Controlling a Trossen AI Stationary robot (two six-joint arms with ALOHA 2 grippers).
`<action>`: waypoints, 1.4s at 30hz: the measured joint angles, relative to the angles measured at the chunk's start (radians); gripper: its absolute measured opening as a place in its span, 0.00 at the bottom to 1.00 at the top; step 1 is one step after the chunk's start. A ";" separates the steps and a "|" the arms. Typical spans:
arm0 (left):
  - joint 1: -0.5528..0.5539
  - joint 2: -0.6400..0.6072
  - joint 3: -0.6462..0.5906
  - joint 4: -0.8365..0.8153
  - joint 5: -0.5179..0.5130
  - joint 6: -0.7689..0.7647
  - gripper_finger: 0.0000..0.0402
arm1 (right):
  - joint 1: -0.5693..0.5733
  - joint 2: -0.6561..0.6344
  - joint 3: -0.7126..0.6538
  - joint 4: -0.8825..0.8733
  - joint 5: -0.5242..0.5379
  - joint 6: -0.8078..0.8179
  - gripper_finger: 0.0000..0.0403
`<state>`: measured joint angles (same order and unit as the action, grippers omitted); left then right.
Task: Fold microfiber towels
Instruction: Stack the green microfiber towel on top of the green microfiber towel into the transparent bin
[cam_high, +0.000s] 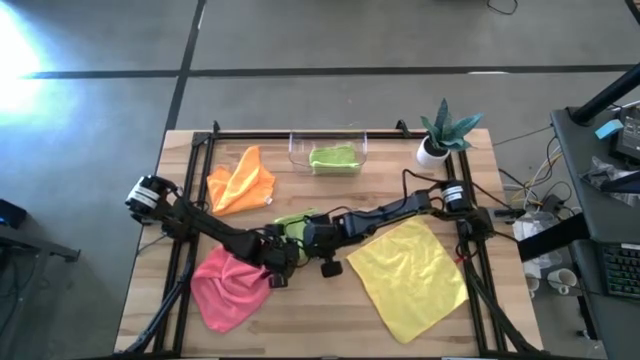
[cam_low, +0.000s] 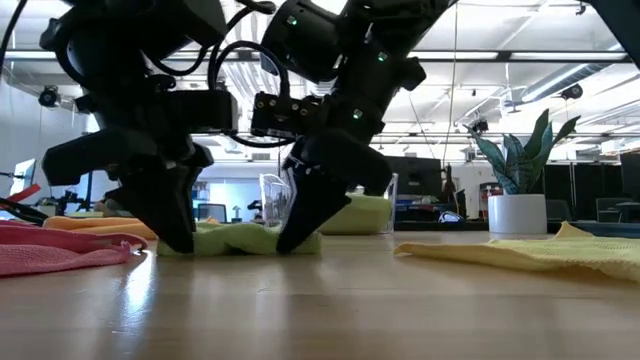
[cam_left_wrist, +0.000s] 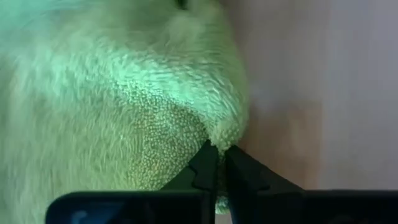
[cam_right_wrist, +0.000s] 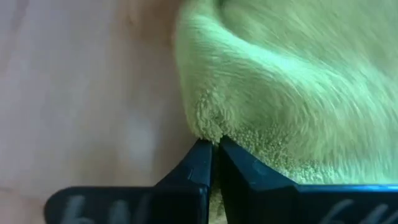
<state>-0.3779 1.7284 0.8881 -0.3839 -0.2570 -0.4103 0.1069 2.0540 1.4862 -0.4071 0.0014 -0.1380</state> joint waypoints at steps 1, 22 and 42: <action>0.000 -0.010 0.011 0.000 0.009 0.000 0.01 | -0.001 -0.009 -0.001 -0.016 0.005 0.015 0.02; 0.179 -0.127 0.440 -0.414 -0.047 0.374 0.00 | -0.013 -0.404 -0.003 -0.259 0.100 0.198 0.02; 0.578 -0.128 0.648 -0.268 -0.223 0.758 0.00 | -0.365 -0.509 0.123 -0.251 0.262 0.035 0.02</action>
<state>0.2002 1.6001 1.5364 -0.6518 -0.4797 0.3478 -0.2583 1.5454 1.6092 -0.6583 0.2636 -0.1025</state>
